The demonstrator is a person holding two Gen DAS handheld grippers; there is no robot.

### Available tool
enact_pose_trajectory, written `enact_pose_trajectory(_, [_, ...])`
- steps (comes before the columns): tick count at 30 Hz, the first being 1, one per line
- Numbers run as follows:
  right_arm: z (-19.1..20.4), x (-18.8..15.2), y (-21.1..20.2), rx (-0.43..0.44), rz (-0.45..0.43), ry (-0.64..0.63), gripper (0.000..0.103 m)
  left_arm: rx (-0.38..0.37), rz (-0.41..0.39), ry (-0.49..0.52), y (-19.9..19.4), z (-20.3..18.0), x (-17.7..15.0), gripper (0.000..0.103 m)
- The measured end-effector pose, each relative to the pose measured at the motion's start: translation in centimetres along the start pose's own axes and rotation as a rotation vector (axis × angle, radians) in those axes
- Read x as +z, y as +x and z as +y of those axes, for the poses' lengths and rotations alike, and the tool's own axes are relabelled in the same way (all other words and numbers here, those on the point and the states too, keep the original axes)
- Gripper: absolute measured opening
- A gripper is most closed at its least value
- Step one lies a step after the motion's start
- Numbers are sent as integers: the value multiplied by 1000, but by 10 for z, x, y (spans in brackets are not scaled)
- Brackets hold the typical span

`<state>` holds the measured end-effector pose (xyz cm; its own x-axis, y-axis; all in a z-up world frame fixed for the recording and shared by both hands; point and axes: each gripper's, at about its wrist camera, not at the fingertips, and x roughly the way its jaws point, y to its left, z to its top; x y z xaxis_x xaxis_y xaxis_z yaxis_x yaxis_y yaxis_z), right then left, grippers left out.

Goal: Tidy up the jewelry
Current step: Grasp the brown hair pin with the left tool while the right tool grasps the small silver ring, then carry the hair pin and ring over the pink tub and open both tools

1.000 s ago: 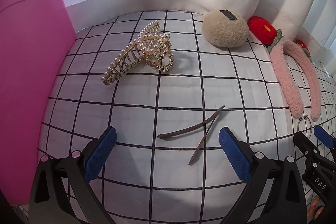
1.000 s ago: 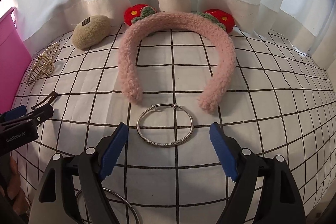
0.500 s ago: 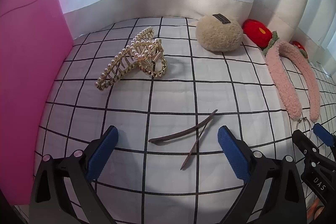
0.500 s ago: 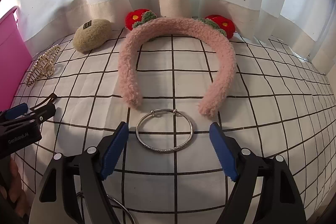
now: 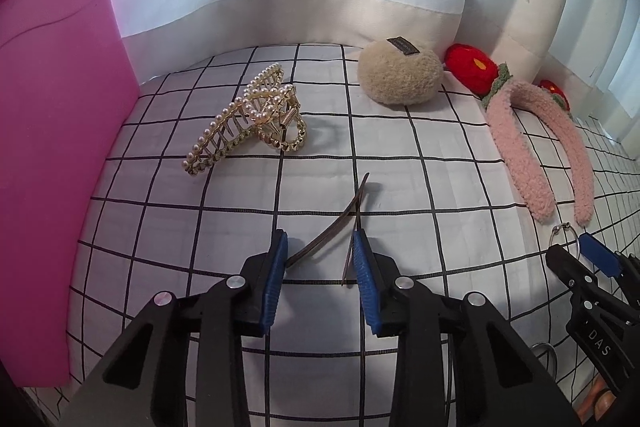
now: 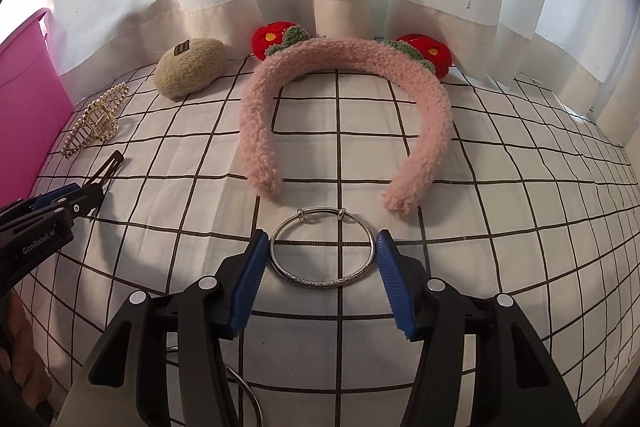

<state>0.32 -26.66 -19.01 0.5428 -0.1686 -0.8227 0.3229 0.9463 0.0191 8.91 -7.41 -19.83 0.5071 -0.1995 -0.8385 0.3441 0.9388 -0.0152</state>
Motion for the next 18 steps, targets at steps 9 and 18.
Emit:
enact_pose_trajectory(9, [4,-2,-13,25,-15,-12,54,-27,-38,-14,-22,6,-1,27])
enact_pose_trajectory(18, [9,4,-38,47,-37,-31,54,-32,-43,-39,-45,14,-2,26])
